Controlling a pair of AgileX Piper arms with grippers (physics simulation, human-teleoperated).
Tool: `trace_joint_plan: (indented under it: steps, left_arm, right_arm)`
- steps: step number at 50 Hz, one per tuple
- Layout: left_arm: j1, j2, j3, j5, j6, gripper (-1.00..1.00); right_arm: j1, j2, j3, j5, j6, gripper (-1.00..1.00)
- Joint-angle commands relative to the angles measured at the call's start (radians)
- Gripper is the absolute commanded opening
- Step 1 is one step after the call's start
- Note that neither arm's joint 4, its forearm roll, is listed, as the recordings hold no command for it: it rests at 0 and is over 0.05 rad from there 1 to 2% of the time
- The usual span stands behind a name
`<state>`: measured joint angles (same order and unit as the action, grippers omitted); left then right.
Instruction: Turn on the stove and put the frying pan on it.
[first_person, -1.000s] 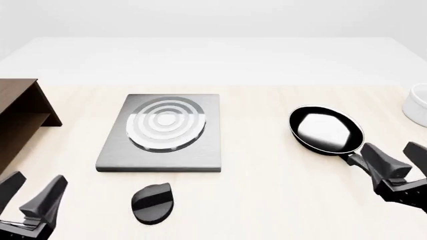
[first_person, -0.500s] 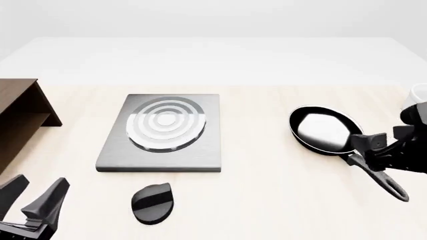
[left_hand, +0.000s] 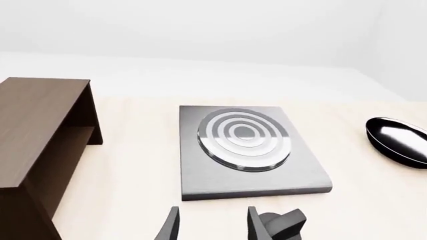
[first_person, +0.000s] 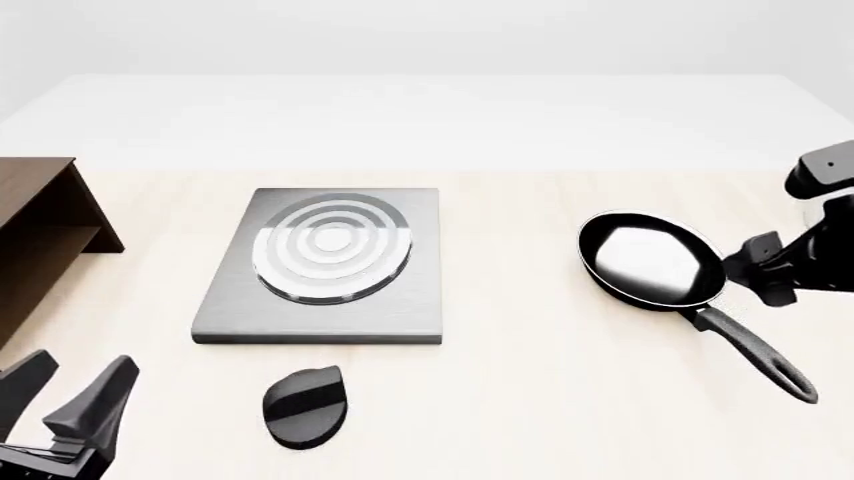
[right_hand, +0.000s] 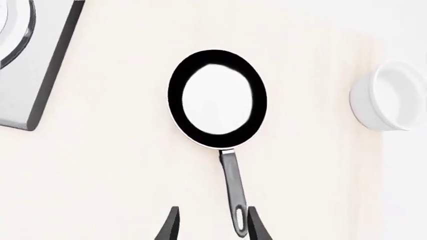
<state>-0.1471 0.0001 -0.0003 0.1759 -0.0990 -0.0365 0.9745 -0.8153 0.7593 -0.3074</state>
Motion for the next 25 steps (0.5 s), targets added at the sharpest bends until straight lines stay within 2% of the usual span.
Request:
trace_joint_plan:
  steps: [1,17,23,25]
  left_arm:
    - [0.002,0.0,0.0,0.0,0.001,1.0]
    - [0.002,0.0,0.0,0.001,0.004,1.0]
    - [-0.001,0.0,0.0,0.0,0.004,1.0]
    - [-0.001,0.0,0.0,-0.001,0.005,1.0]
  right_arm:
    - [-0.061,0.083,-0.054,0.066,-0.068,1.0]
    - [-0.116,0.188,-0.066,0.02,-0.137,1.0]
    - [-0.165,0.242,-0.092,0.008,-0.178,1.0]
    - [-0.164,0.253,-0.097,0.01,-0.176,1.0]
